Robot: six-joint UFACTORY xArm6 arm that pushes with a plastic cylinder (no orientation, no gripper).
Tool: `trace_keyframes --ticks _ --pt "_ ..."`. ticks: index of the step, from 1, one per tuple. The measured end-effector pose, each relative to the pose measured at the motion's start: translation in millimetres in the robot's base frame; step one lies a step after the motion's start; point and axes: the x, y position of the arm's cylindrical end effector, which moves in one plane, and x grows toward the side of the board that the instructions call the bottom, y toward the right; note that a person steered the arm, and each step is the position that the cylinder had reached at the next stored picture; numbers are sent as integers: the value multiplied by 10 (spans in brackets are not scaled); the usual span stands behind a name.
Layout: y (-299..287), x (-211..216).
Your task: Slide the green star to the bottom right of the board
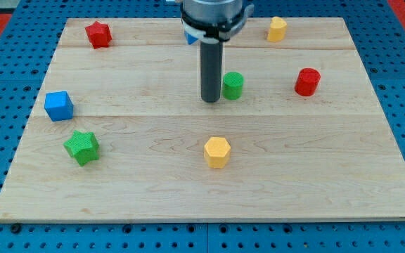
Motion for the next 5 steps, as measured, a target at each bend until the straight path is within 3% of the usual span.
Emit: trace_keyframes --ticks 2,3,5 --pt "98 -498" --pt "465 -475" --pt "289 -450"
